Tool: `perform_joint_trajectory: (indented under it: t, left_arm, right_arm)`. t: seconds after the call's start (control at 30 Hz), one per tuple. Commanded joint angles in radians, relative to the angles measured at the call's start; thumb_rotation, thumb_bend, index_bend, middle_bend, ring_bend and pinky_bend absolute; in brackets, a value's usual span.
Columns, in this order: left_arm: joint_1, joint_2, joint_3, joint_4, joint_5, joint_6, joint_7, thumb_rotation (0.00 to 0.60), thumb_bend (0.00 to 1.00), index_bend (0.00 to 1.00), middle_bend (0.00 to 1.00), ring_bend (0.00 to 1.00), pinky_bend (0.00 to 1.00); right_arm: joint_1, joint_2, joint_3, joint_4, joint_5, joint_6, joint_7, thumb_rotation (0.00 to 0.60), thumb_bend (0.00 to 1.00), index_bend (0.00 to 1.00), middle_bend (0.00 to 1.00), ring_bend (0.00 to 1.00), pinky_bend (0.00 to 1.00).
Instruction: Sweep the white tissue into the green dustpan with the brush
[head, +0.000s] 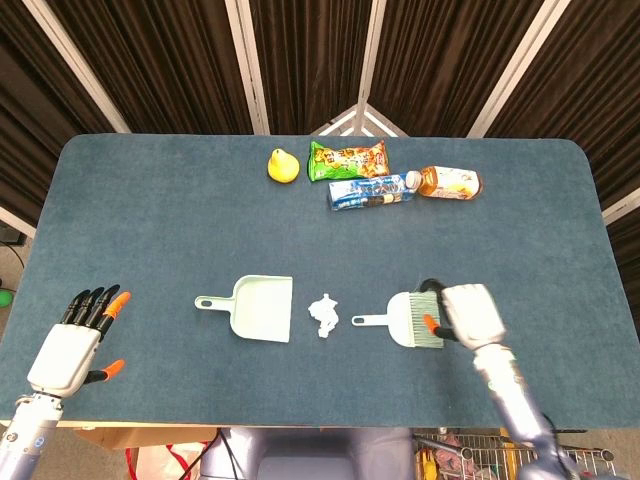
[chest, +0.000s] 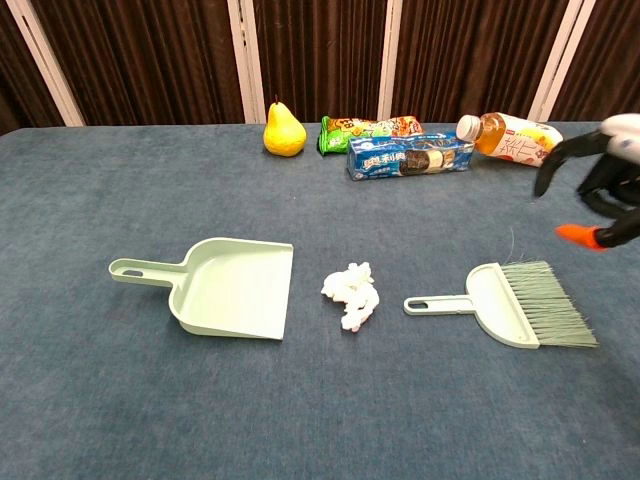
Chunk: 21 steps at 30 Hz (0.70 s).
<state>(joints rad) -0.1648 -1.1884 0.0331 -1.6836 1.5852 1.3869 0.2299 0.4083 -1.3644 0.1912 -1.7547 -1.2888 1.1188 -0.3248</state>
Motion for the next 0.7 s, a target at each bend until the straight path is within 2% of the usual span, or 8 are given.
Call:
perform_joint_trajectory:
  t: [0.03,0.3,0.47,0.7]
  left_arm:
    - [-0.001,0.001,0.000,-0.001,-0.002,-0.003,-0.001,0.600,0.00,0.00,0.00,0.00,0.00]
    - [-0.006,0.006,-0.001,-0.004,-0.011,-0.015,-0.009,0.600,0.00,0.00,0.00,0.00,0.00]
    - [-0.010,0.017,0.000,-0.006,-0.014,-0.023,-0.022,0.600,0.00,0.00,0.00,0.00,0.00]
    - [-0.012,0.023,0.001,-0.006,-0.018,-0.029,-0.031,0.600,0.00,0.00,0.00,0.00,0.00]
  right_arm:
    - [0.058,-0.091,0.002,0.009,0.065,-0.043,-0.097,0.600,0.34,0.44,0.86,0.92,0.80]
    - [0.105,-0.229,-0.015,0.075,0.141,-0.045,-0.197,0.600,0.34,0.44,0.86,0.92,0.80]
    - [0.128,-0.310,-0.016,0.160,0.191,-0.040,-0.228,0.600,0.34,0.44,0.86,0.92,0.80]
    - [0.133,-0.346,-0.021,0.212,0.231,-0.029,-0.235,0.600,0.34,0.44,0.86,0.92,0.80]
